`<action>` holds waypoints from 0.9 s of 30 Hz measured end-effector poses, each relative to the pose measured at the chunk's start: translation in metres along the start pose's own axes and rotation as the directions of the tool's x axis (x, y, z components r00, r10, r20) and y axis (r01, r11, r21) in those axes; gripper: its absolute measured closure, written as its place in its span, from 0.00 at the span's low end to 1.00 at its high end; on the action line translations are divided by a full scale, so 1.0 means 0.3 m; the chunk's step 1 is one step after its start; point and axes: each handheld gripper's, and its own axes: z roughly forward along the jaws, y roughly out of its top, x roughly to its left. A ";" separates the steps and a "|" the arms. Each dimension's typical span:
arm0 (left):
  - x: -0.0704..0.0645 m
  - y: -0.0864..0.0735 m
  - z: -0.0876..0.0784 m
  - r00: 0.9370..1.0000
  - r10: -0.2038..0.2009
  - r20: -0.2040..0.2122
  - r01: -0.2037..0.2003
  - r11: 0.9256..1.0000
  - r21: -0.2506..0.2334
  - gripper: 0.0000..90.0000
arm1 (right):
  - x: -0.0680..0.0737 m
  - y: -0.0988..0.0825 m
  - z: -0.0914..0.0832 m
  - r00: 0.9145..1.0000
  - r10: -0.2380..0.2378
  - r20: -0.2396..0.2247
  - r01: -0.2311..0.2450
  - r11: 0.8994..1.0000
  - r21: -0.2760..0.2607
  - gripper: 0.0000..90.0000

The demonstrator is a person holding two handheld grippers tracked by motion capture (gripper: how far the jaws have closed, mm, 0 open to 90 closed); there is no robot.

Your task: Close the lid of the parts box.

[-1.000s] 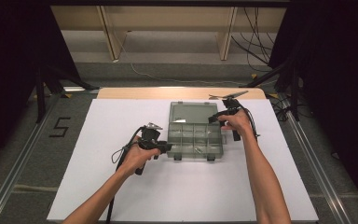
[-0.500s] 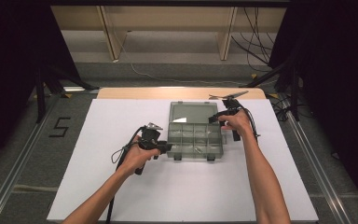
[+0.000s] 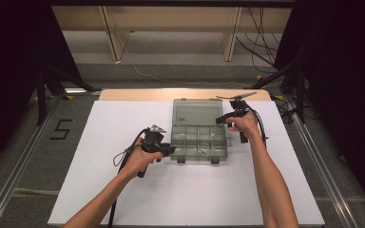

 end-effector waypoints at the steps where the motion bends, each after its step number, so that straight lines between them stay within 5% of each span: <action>1: -0.001 0.000 0.000 1.000 0.001 0.003 -0.001 1.000 -0.002 0.75 | 0.000 0.000 -0.005 1.000 0.011 -0.010 -0.011 1.000 0.018 0.68; 13: -0.001 0.000 0.000 1.000 0.020 0.001 -0.020 1.000 -0.003 0.75 | -0.015 -0.003 -0.026 0.997 0.060 -0.041 -0.061 0.998 -0.022 0.81; 14: -0.001 0.000 0.000 1.000 0.020 0.001 -0.020 1.000 -0.003 0.75 | -0.006 -0.004 -0.032 0.994 0.106 -0.037 -0.107 0.994 -0.010 0.82; 15: -0.001 0.000 0.000 1.000 0.021 0.000 -0.021 1.000 -0.003 0.75 | -0.015 -0.004 -0.032 0.996 0.079 -0.042 -0.080 0.996 -0.030 0.84; 18: -0.001 0.000 -0.001 1.000 0.026 0.002 -0.026 1.000 0.000 0.75 | -0.012 -0.005 -0.046 0.994 0.103 -0.041 -0.105 0.994 -0.033 0.91; 20: -0.003 0.000 -0.001 1.000 0.019 0.000 -0.019 1.000 -0.001 0.75 | -0.023 -0.008 -0.043 0.997 0.067 -0.049 -0.071 0.995 -0.073 0.93; 27: -0.003 -0.001 -0.001 1.000 0.019 0.000 -0.019 1.000 -0.002 0.75 | -0.026 -0.031 -0.057 0.996 0.056 -0.064 -0.062 0.993 -0.096 0.94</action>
